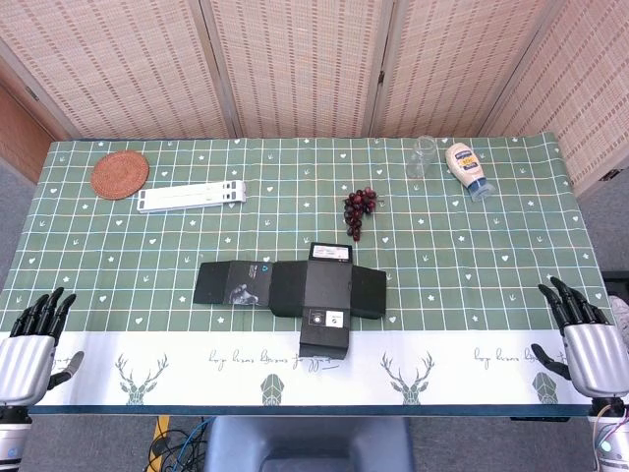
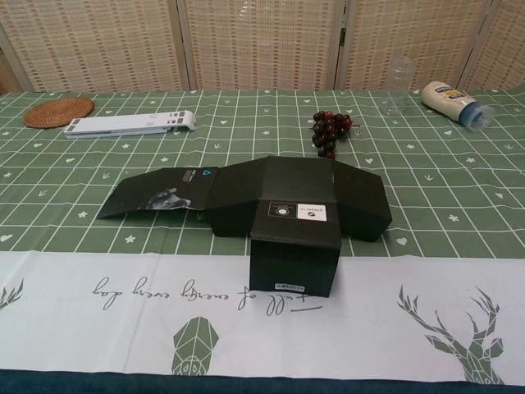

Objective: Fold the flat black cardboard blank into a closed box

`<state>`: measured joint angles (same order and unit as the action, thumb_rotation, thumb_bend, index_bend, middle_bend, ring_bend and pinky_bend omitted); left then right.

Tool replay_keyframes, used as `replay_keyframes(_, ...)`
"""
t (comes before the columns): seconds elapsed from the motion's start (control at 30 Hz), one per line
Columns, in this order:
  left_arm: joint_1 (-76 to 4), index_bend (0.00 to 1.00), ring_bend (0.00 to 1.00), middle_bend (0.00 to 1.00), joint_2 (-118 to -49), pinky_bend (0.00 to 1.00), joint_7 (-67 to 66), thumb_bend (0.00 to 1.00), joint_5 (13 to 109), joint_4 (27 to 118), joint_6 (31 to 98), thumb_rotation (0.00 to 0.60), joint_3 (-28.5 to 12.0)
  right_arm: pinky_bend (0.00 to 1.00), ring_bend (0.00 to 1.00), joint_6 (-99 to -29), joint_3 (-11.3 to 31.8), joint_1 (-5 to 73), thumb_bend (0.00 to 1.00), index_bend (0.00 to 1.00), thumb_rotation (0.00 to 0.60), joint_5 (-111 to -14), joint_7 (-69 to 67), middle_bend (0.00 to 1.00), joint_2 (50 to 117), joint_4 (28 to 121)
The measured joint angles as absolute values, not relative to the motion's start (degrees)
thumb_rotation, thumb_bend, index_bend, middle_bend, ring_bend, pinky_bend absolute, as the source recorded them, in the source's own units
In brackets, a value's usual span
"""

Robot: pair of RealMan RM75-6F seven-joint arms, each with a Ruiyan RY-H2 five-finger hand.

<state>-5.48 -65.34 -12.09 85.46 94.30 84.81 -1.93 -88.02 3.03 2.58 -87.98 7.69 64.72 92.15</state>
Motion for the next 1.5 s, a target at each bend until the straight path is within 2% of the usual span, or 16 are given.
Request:
replay_keyframes(0.07, -5.5, 0.02, 0.03, 0.0, -65.4, 0.13, -12.1, 0.26, 85.7, 94.3, 84.8, 0.6, -1.8, 0.35, 0.25, -88.0, 3.0, 2.7, 0.21, 0.09, 0.6, -88.4, 7.8, 0.09, 64.8, 92.2)
replay_keyframes(0.2, -5.6, 0.02, 0.03, 0.0, -65.6, 0.13, -11.8, 0.26, 85.9, 94.2, 85.0, 0.6, -1.9, 0.71, 0.49, -87.9, 3.2, 3.4, 0.21, 0.09, 0.6, -89.6, 8.0, 0.14, 65.1, 92.3)
replay_keyframes(0.37, -5.7, 0.02, 0.03, 0.0, -65.7, 0.13, -11.7, 0.26, 86.3, 94.2, 84.9, 0.6, -1.9, 0.84, 0.61, -86.6, 3.5, 5.9, 0.21, 0.09, 0.6, -92.4, 9.4, 0.14, 65.8, 92.6)
replay_keyframes(0.57, -5.5, 0.02, 0.03, 0.0, -65.8, 0.13, -11.6, 0.26, 86.5, 94.2, 85.1, 0.6, -1.5, 0.91, 0.68, -80.4, 3.8, 10.6, 0.21, 0.09, 0.6, -94.4, 13.0, 0.14, 66.1, 95.1)
replay_keyframes(0.8, -5.0, 0.02, 0.03, 0.0, -65.7, 0.13, -11.3, 0.26, 86.7, 94.2, 85.6, 0.6, -1.1, 0.93, 0.71, -70.0, 5.2, 18.3, 0.21, 0.09, 0.6, -94.7, 18.9, 0.14, 68.6, 97.5)
replay_keyframes(1.13, -3.7, 0.02, 0.03, 0.0, -65.1, 0.13, -11.1, 0.26, 86.6, 94.5, 86.7, 0.6, -0.5, 0.94, 0.72, -57.2, 8.8, 29.9, 0.21, 0.09, 0.6, -89.1, 25.4, 0.14, 80.2, 93.2)
replay_keyframes(1.5, -3.0, 0.02, 0.03, 0.0, -65.0, 0.13, -10.9, 0.26, 86.7, 94.3, 87.1, 0.6, -0.3, 0.95, 0.74, -52.8, 10.2, 37.0, 0.21, 0.09, 0.6, -86.0, 26.2, 0.16, 90.8, 83.7)
